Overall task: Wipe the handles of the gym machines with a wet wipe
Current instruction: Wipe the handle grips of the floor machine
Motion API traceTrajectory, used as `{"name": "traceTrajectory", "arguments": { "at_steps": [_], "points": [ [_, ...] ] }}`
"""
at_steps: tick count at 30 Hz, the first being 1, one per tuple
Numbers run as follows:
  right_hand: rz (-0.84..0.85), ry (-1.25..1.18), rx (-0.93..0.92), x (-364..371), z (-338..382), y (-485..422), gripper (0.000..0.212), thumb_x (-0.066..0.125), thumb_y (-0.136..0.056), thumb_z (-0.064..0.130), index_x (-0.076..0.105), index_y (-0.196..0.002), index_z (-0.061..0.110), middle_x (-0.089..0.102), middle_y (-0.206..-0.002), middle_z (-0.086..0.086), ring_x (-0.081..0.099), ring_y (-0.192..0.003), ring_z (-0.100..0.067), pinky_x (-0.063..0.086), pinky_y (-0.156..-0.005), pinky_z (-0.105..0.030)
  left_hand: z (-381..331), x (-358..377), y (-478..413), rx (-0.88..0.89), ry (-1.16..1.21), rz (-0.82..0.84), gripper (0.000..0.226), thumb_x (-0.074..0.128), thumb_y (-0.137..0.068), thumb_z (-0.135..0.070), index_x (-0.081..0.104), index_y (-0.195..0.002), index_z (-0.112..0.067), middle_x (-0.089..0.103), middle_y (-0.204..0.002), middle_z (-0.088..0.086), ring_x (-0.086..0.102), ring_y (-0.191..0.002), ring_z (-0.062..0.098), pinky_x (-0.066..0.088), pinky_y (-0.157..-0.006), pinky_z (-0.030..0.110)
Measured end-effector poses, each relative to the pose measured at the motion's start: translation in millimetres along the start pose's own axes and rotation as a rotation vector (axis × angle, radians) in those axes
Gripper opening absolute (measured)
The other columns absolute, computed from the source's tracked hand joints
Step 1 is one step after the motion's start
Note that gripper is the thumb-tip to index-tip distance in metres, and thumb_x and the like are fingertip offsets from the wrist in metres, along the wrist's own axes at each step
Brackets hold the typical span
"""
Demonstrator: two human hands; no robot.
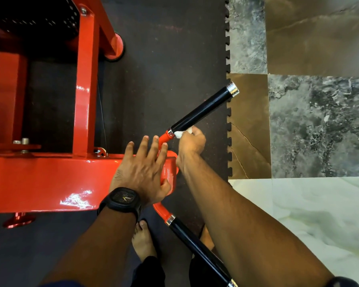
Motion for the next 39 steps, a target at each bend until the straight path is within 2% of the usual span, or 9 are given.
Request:
{"name": "traceTrajectory", "arguments": {
  "at_steps": [7, 11, 13, 16, 22, 26, 30, 34, 39],
  "points": [
    [-0.083, 0.393, -0.661, -17, 32, 15, 0.026, 0.064, -0.096, 0.010, 0.064, -0.122, 0.009, 0.056, -0.113, 0.008, 0.057, -0.093, 0.007, 0.046, -0.072, -0.003, 1, 0, 0, -0.004, 0.015, -0.003, 0.094, 0.026, -0.087, -0.065, -0.001, -0.160, -0.012, 0.004, -0.167, 0.017, 0.008, -0.153, 0.036, 0.016, -0.117, 0.059],
    [0.167, 1.173, -1.349, 1, 23, 23, 0.044, 0.069, -0.086, 0.006, 0.060, -0.129, 0.006, 0.056, -0.127, -0.008, 0.048, -0.113, -0.019, 0.050, -0.085, -0.025, 1, 1, -1, -0.003, 0.019, -0.009, 0.094, 0.027, -0.087, -0.065, 0.002, -0.160, -0.011, 0.006, -0.167, 0.017, 0.009, -0.153, 0.037, 0.016, -0.117, 0.059],
    [0.226, 1.532, -1.544, 9, 15, 17, 0.036, 0.061, -0.090, 0.012, 0.062, -0.126, 0.006, 0.057, -0.125, -0.009, 0.051, -0.110, -0.027, 0.050, -0.086, -0.031, 0, 1, -1, -0.003, 0.015, -0.013, 0.094, 0.028, -0.088, -0.064, 0.000, -0.160, -0.011, 0.004, -0.167, 0.017, 0.007, -0.153, 0.036, 0.014, -0.117, 0.059],
    [0.290, 1.665, -1.571, 11, 32, 8, 0.046, 0.029, -0.094, 0.011, 0.058, -0.129, 0.002, 0.055, -0.128, -0.012, 0.050, -0.113, -0.031, 0.048, -0.095, -0.036, 0, 1, 0, -0.008, 0.021, -0.021, 0.094, 0.029, -0.087, -0.063, 0.002, -0.160, -0.011, 0.005, -0.167, 0.017, 0.008, -0.153, 0.036, 0.014, -0.117, 0.059],
    [0.456, 1.970, -1.816, 11, 23, 11, 0.057, 0.017, -0.092, 0.009, 0.043, -0.141, -0.002, 0.047, -0.135, -0.019, 0.047, -0.118, -0.035, 0.045, -0.099, -0.038, -1, 0, 0, -0.004, 0.025, -0.022, 0.092, 0.027, -0.090, -0.062, -0.005, -0.159, -0.011, -0.002, -0.167, 0.017, 0.002, -0.153, 0.036, 0.010, -0.118, 0.059],
    [0.266, 2.000, -1.709, 13, 56, -1, 0.048, 0.028, -0.094, 0.011, 0.050, -0.133, -0.004, 0.052, -0.127, -0.020, 0.047, -0.117, -0.036, 0.040, -0.099, -0.041, 1, 2, -1, -0.006, 0.046, -0.041, 0.093, 0.028, -0.085, -0.062, 0.006, -0.160, -0.011, 0.009, -0.166, 0.018, 0.011, -0.152, 0.037, 0.014, -0.116, 0.060],
    [0.353, 2.188, -1.782, 9, 47, 13, 0.038, 0.042, -0.095, 0.016, 0.060, -0.127, 0.004, 0.054, -0.126, -0.018, 0.048, -0.117, -0.032, 0.047, -0.092, -0.036, 1, 3, 0, -0.005, 0.053, -0.050, 0.093, 0.028, -0.083, -0.061, 0.012, -0.160, -0.011, 0.013, -0.165, 0.018, 0.015, -0.151, 0.038, 0.016, -0.115, 0.061],
    [0.090, 2.239, -1.703, 8, 93, 0, 0.046, 0.030, -0.088, 0.012, 0.057, -0.124, 0.001, 0.052, -0.122, -0.022, 0.046, -0.118, -0.037, 0.042, -0.097, -0.042, 1, 4, 0, -0.006, 0.063, -0.066, 0.093, 0.030, -0.082, -0.061, 0.017, -0.159, -0.010, 0.019, -0.164, 0.018, 0.019, -0.150, 0.038, 0.019, -0.114, 0.061],
    [-0.134, 2.042, -1.378, -14, 123, 7, 0.040, 0.050, -0.095, 0.009, 0.049, -0.134, 0.003, 0.049, -0.125, -0.015, 0.047, -0.116, -0.030, 0.041, -0.097, -0.037, 2, 2, 0, 0.005, 0.078, -0.049, 0.092, 0.033, -0.087, -0.060, 0.007, -0.160, -0.011, 0.012, -0.166, 0.017, 0.011, -0.152, 0.035, 0.016, -0.117, 0.058]
  ]
}}
Point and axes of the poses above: each hand's wrist, its own y-axis away from the middle knuckle, its own x-axis out of the palm, z = x × y, the point moved 5 cm from there along -y, towards the middle knuckle
